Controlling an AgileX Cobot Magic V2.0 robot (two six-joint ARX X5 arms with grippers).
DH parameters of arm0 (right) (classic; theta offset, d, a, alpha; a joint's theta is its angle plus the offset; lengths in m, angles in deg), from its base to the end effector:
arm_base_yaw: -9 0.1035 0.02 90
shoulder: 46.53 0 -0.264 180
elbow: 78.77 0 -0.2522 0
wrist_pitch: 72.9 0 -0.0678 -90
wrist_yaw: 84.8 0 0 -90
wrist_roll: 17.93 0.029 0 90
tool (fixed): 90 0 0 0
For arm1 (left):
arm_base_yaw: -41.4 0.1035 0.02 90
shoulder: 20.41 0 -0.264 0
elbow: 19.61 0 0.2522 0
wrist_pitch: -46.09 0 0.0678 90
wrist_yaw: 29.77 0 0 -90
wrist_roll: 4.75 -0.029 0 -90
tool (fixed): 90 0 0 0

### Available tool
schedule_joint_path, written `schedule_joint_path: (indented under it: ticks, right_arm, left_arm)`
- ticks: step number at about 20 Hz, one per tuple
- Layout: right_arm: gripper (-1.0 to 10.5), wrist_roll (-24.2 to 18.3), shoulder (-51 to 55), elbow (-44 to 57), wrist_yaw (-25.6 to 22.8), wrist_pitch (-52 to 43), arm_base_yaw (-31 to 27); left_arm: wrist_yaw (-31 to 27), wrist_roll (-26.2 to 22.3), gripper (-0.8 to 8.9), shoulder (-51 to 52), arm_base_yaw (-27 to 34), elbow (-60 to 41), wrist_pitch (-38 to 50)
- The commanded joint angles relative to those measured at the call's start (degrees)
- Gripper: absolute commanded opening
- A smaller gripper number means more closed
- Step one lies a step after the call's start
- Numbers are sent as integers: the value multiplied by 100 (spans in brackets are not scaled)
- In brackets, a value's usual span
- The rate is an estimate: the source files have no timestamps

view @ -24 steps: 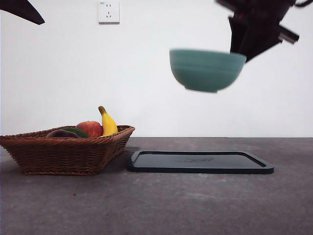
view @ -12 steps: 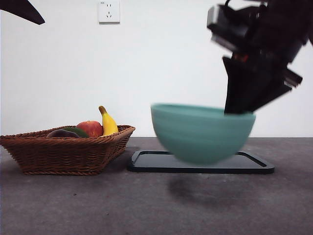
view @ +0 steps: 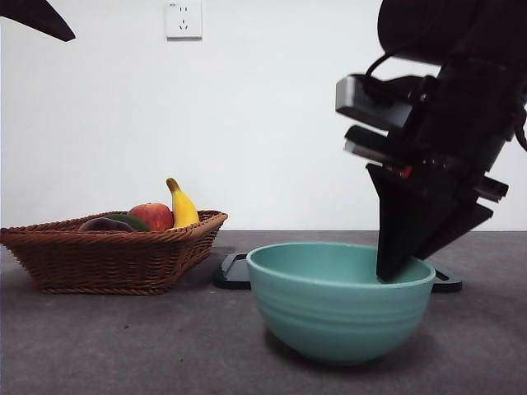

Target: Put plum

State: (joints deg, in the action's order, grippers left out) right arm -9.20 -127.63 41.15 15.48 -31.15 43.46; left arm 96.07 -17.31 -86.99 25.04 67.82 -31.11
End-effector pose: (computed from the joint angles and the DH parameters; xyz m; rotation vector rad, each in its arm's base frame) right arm 0.2103 0.1506 0.1882 -0.1046 1.1441 0.6128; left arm 0.1884 -0.0730 0.3595 0.0155 0.9027 -0.9376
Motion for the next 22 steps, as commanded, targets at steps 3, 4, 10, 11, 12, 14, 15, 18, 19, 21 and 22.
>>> schedule_joint_path:
  ticks: [3,4,10,11,12,14,15,18,19,21,22]
  right_arm:
    - [13,96,-85,-37,-79,-76,44]
    - [14,98,-85,-37,-116,-76,46]
    - [155,179,184,-72,-131,-79,66]
    - [175,181,289,-105,-131,-42,66]
    - [175,179,409,-140,-136,11,66]
    - [175,179,706,-249,-138,208,59]
    - [175,177,883,-326,-138,328,61]
    - [175,136,1462,-625,-118,684,61]
    - [175,72,1657,-732,-81,809,61]
    - [175,-61,2033,-946,98,1088,61]
    - [175,-68,2223,-1034,236,1204,61]
  left_arm:
    - [20,-46,436,-42,-17,127,28]
    - [20,-46,436,-42,-17,127,26]
    - [20,-46,436,-42,-17,127,28]
    - [20,-46,436,-42,-17,127,28]
    - [20,-46,436,-42,-17,127,28]
    - [20,-46,436,-42,-17,127,26]
    - [20,-46,436,-42,-17,127,26]
    - [20,-46,436,-42,-17,127,26]
    - [20,-46,436,-42,-17,127,24]
    - [20,-46,436,-42,-17,127,24]
    - [20,-46,436,-42,-17,127,24]
